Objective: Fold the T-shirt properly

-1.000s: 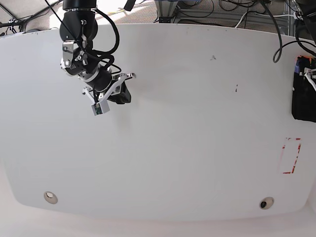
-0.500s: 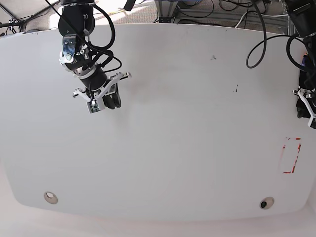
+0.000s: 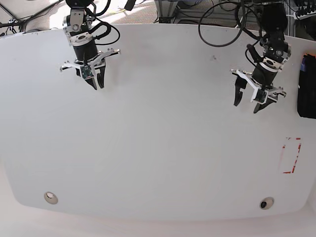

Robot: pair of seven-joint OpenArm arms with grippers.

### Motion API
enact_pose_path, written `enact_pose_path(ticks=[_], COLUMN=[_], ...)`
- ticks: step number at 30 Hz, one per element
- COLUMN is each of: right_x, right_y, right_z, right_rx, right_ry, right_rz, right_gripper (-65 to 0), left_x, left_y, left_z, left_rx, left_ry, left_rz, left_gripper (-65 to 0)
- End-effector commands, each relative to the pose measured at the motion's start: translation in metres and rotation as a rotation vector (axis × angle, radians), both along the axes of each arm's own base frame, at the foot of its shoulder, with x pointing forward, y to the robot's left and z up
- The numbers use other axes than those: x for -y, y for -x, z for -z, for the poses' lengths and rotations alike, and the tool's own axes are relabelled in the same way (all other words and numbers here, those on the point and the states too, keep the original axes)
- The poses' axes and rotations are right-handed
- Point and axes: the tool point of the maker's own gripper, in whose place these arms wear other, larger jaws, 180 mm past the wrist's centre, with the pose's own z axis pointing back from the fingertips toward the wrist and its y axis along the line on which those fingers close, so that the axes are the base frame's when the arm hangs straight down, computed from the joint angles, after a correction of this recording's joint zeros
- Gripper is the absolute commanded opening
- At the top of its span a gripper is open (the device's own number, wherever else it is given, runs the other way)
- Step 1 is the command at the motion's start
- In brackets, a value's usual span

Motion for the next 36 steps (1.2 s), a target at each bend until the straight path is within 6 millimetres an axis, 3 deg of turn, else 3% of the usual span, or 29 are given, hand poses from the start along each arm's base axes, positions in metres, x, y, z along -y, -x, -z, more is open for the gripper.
enact_pose_path(ticks=[1, 7, 10, 19, 24, 29, 33, 36], right_x=[0.002, -0.002, -0.003, 0.001, 0.000, -0.011, -0.017, -0.016], right_y=[0.015, 0.071, 0.092, 0.178, 0.254, 0.327, 0.357, 0.362], right_z=[-0.006, 0.009, 0.009, 0.022, 0.047, 0.081, 0.119, 0.140], right_rx=[0.036, -0.030, -0.039, -0.147, -0.251, -0.376, -0.463, -0.506], right_ry=[-0.025, -0.081, -0.136, -0.180, -0.260, -0.338, -0.334, -0.308], right_rz=[0.003, 0.022, 0.048, 0.071, 0.144, 0.186, 0.201, 0.211], right_gripper=[-55.6, -55.6, -55.6, -55.6, -55.6, -55.6, -55.6, -55.6], left_x=[0.005, 0.028, 0.038, 0.052, 0.051, 0.043, 0.042, 0.035], left_y=[0.008, 0.072, 0.097, 0.211, 0.273, 0.328, 0.356, 0.369], left_z=[-0.016, 0.002, 0.000, 0.022, 0.040, 0.080, 0.137, 0.170], left_rx=[0.079, -0.007, -0.042, -0.312, -0.488, -0.661, -0.785, -0.859], left_ry=[0.018, 0.067, 0.081, 0.123, 0.126, 0.136, 0.176, 0.183], left_rz=[-0.008, -0.012, -0.012, -0.070, -0.092, -0.142, -0.193, -0.223], left_gripper=[-29.0, -29.0, -29.0, -29.2, -29.2, -29.2, -29.2, -29.2])
